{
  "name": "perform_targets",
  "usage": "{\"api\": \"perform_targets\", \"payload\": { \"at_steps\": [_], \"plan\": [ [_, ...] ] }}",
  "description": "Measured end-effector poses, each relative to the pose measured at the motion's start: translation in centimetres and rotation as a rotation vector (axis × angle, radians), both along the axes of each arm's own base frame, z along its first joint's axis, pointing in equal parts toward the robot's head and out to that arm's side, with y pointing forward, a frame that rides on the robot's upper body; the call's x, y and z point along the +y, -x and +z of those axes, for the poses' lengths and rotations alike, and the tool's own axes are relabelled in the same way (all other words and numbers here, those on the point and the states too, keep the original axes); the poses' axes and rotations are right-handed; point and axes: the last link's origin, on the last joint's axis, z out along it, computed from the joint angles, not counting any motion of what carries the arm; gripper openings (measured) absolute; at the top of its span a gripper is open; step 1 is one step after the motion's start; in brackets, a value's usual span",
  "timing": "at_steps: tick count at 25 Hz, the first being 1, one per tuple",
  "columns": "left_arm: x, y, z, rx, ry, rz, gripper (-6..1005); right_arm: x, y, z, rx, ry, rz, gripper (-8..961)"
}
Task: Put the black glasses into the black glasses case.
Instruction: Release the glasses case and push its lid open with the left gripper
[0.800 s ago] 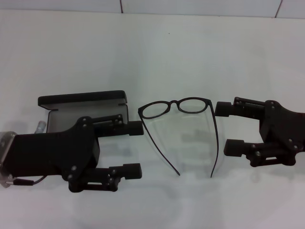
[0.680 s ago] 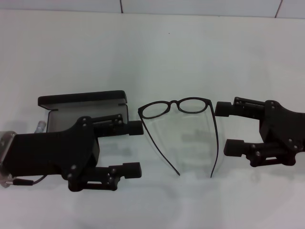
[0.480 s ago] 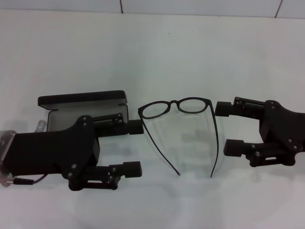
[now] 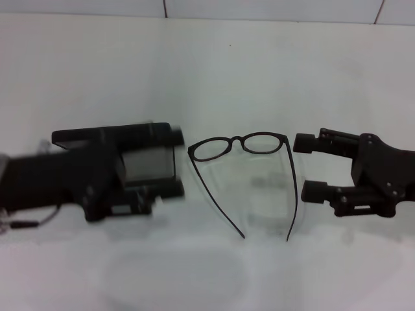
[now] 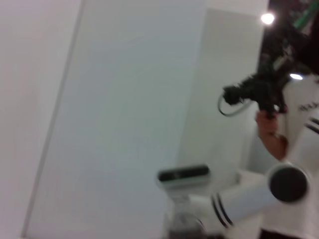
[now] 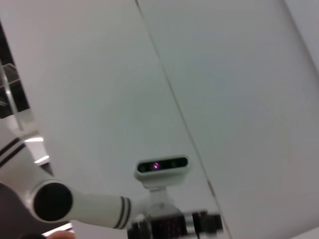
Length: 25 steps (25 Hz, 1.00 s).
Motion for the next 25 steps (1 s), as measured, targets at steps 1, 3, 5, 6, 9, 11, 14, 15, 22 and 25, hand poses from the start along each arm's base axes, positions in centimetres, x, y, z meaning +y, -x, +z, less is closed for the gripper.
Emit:
{"api": "perform_targets", "payload": {
  "at_steps": [1,3,5,6,9,11,14,15,22,25],
  "plan": [
    [0.4,-0.2,0.5,-0.008,-0.006,0.018,766,0.1,-0.1,0.0,-0.003,-0.006,-0.006,849],
    [1.4,-0.8,2.1,-0.015,-0.017,0.055,765,0.3,-0.3,0.2,-0.01,-0.019,-0.02,847],
    [2.3,-1.6,3.8,-0.002,-0.033,0.079,764,0.4,-0.5,0.3,-0.016,-0.03,-0.029,845],
    [2.7,-2.1,4.7,0.019,-0.046,0.088,763,0.3,-0.7,0.4,-0.017,-0.035,-0.035,844],
    [4.2,-4.0,6.9,0.185,-0.115,0.099,762,0.0,-1.7,1.1,-0.004,-0.072,-0.079,841],
    [5.2,-4.9,7.4,0.35,-0.158,0.136,761,-0.5,-2.6,1.7,0.012,-0.103,-0.121,839],
    [6.2,-6.2,7.5,0.653,-0.24,0.17,760,-1.2,-3.9,2.4,0.033,-0.14,-0.177,836],
    [6.5,-6.4,7.3,0.746,-0.26,0.175,759,-1.6,-4.4,2.7,0.038,-0.152,-0.198,835],
    [8.1,-7.2,6.1,1.176,-0.313,0.193,731,-3.4,-6.1,3.2,0.064,-0.179,-0.263,828],
    [8.4,-7.1,4.9,1.26,-0.305,0.163,692,-3.7,-6.1,3.1,0.071,-0.177,-0.267,825]
  ]
}}
